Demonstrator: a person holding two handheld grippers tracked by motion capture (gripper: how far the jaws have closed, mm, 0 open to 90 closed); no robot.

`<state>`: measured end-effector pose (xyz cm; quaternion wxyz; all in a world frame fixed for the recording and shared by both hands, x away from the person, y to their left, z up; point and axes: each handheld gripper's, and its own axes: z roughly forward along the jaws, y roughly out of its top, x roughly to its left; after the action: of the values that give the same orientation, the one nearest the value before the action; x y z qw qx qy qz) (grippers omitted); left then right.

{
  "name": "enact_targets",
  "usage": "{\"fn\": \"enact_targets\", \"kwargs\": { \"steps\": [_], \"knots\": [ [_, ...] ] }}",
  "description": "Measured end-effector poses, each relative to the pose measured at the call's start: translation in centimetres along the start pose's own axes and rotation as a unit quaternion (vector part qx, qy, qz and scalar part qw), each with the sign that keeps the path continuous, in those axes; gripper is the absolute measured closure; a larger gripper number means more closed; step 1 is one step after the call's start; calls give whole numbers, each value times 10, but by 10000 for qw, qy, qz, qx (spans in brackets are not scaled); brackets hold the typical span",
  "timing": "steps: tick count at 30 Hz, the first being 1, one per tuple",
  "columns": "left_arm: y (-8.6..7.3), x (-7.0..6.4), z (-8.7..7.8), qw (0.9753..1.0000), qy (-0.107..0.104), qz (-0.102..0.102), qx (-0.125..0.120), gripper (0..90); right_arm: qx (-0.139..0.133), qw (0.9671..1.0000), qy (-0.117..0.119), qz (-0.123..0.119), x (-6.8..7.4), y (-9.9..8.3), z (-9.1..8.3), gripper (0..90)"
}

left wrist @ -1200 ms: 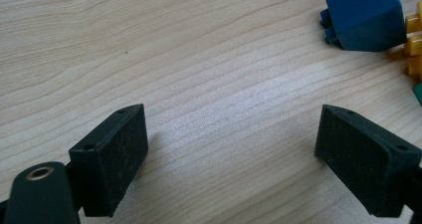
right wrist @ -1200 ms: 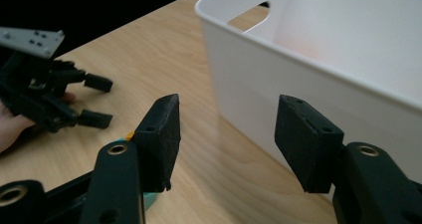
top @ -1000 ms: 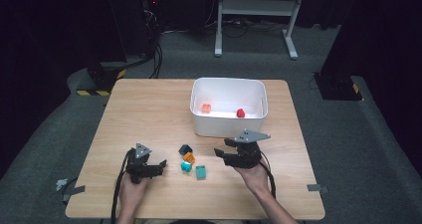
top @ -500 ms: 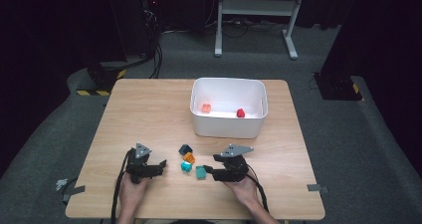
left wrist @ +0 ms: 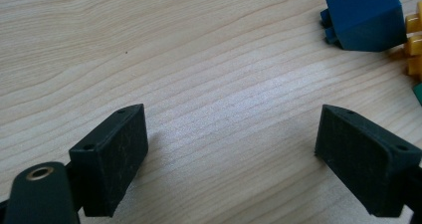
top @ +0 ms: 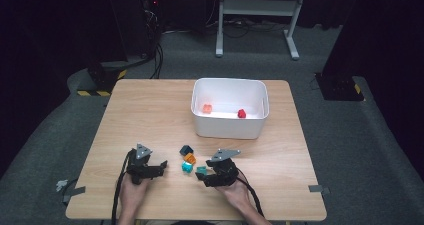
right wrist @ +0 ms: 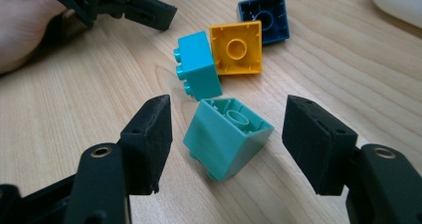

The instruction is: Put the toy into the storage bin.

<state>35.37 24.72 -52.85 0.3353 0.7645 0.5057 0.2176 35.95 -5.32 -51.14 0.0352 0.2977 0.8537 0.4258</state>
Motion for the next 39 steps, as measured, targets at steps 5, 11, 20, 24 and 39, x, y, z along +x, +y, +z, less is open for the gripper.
{"fn": "enact_targets", "kwargs": {
  "steps": [5, 11, 20, 24, 39],
  "knots": [
    [0, 0, 0, 10000, 0, 2, 0, 131, 64, 10000, -14, -16, 0, 0, 7, 352],
    [0, 0, 0, 10000, 1, 2, 0, 131, 211, 9998, -38, -12, 0, 0, 15, 362],
    [0, 0, 0, 10000, 2, 4, 1, 131, 197, 9997, -99, -56, 0, -1, 15, 415],
    [0, 0, 0, 10000, 0, 0, -1, 131, 196, 9997, -134, -56, -1, -1, 14, 419],
    [0, 0, 0, 10000, 1, 1, -1, 131, 48, 9997, -233, -43, -5, 0, 5, 437]
  ]
}}
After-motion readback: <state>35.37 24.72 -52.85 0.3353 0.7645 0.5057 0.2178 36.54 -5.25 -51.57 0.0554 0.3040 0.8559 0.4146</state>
